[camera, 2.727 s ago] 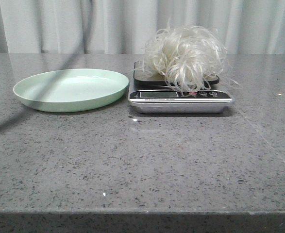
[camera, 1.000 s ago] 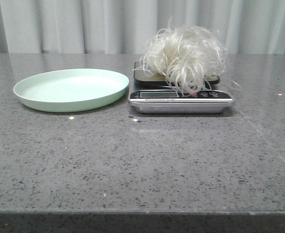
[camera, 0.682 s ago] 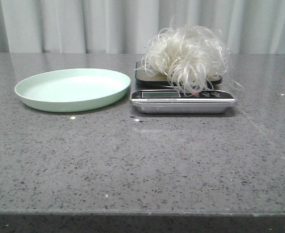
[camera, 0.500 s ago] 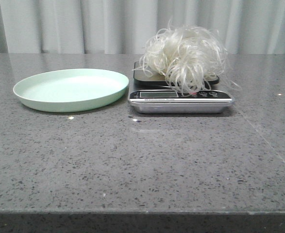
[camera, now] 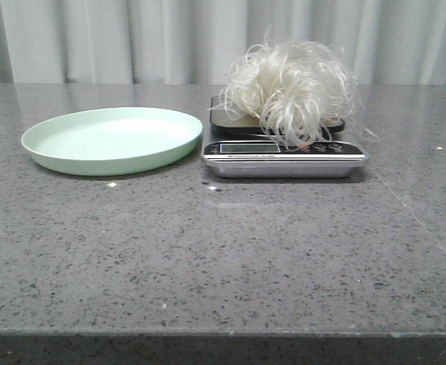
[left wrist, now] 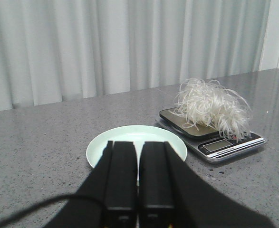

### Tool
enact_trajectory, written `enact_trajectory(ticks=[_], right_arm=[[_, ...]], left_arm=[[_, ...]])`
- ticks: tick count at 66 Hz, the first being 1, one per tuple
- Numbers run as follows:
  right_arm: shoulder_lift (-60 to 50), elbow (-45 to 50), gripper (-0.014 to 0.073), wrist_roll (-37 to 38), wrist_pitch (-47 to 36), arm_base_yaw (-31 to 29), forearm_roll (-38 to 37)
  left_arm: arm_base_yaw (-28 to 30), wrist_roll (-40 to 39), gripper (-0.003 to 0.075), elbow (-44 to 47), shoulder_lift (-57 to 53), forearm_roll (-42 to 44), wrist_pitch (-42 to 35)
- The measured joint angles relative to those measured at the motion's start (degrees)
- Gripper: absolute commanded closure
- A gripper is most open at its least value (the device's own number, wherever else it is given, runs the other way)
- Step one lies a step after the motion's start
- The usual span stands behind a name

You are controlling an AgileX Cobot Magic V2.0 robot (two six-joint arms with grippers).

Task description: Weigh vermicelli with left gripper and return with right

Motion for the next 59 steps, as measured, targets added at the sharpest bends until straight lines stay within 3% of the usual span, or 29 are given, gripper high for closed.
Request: enact_trajectory(ticks=[7, 36, 59], right_arm=[[6.08, -6.51, -0.002, 0.0, 2.84, 3.09, -0.2], [37.97, -39.25, -0.0016, 0.0, 16.94, 16.29, -0.38], [64.26, -63.68, -0.0016, 0.0, 37.23, 17.81, -0.38]], left_arm=[[0.0, 0.0, 0.0594, 0.0, 0.0, -0.25, 0.0], [0.0, 0.0, 0.0594, 0.0, 0.0, -0.54, -0.09], [0.0, 0.0, 0.0594, 0.0, 0.0, -0.54, -0.09]])
